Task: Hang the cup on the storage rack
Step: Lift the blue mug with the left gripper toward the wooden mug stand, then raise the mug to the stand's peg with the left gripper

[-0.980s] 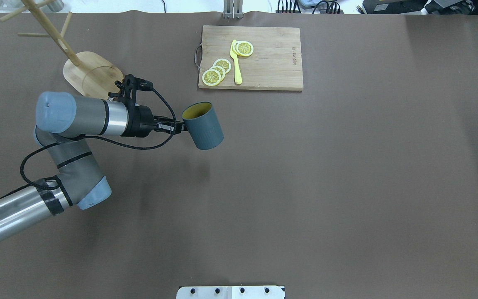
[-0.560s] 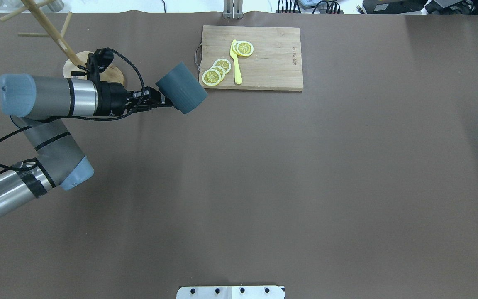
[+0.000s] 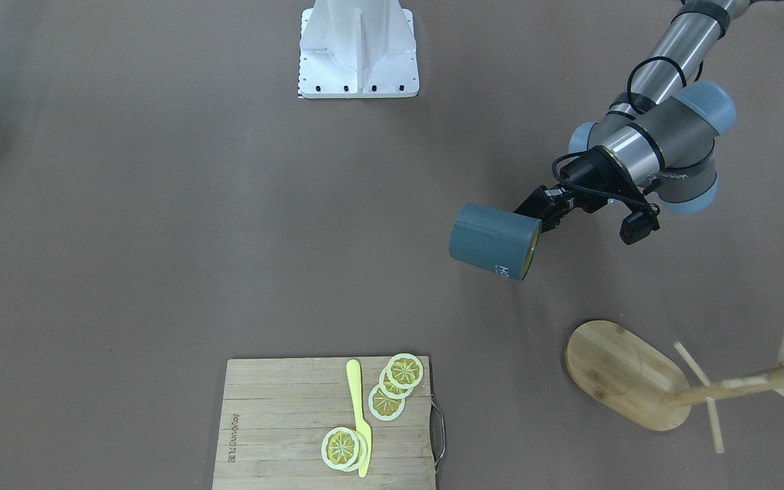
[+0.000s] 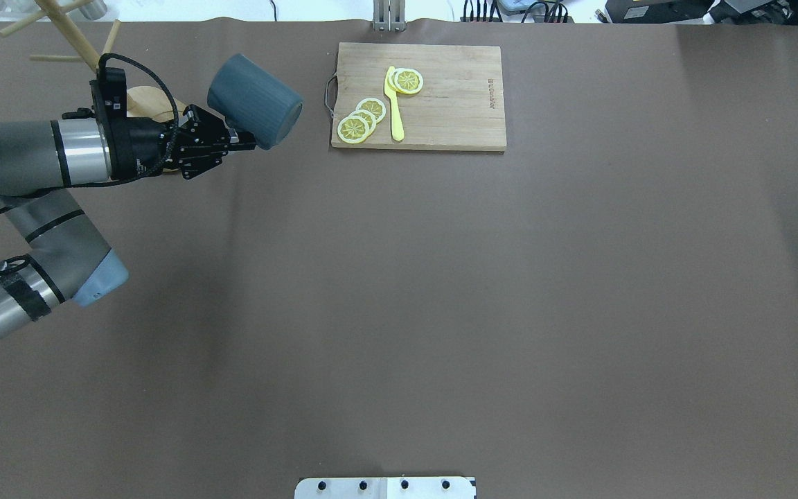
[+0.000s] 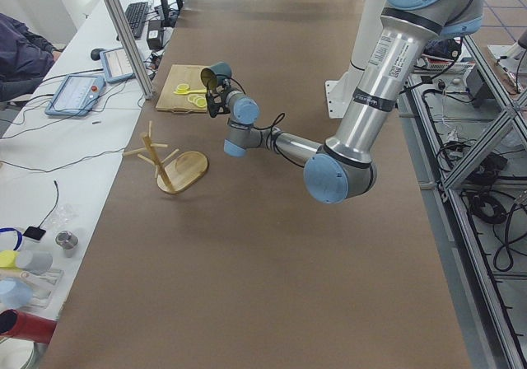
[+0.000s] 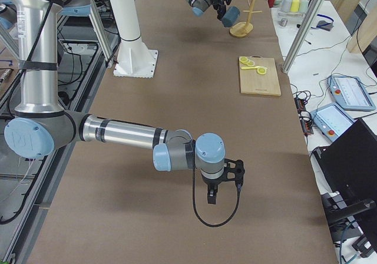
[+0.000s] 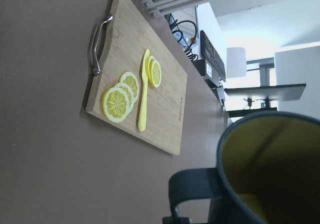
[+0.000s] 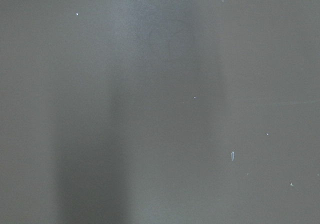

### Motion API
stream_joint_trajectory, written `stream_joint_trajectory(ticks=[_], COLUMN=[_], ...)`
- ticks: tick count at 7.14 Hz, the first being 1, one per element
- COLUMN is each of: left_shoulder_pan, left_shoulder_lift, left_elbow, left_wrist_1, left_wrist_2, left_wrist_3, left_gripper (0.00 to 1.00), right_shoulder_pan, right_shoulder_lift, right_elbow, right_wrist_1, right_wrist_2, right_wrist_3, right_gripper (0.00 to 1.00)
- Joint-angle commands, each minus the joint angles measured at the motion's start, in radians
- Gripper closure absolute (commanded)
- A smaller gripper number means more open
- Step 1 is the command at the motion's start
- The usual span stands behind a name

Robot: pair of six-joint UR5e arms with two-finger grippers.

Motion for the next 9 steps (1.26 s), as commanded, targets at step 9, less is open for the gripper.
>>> stream_joint_trajectory(ticks=[9], left_shoulder_pan=[-0.075], left_shoulder_lift=[-0.009], left_elbow=[0.149], left_wrist_1=[-0.169], left_wrist_2=[0.301], left_wrist_3=[-0.722], left_gripper=[1.00], right_shoulder_pan=[0.001], right_shoulder_lift=[-0.004], right_elbow=[0.001], right_wrist_1=[0.004], right_wrist_2=[0.002], right_wrist_3=[0.000], right_gripper=[0.00])
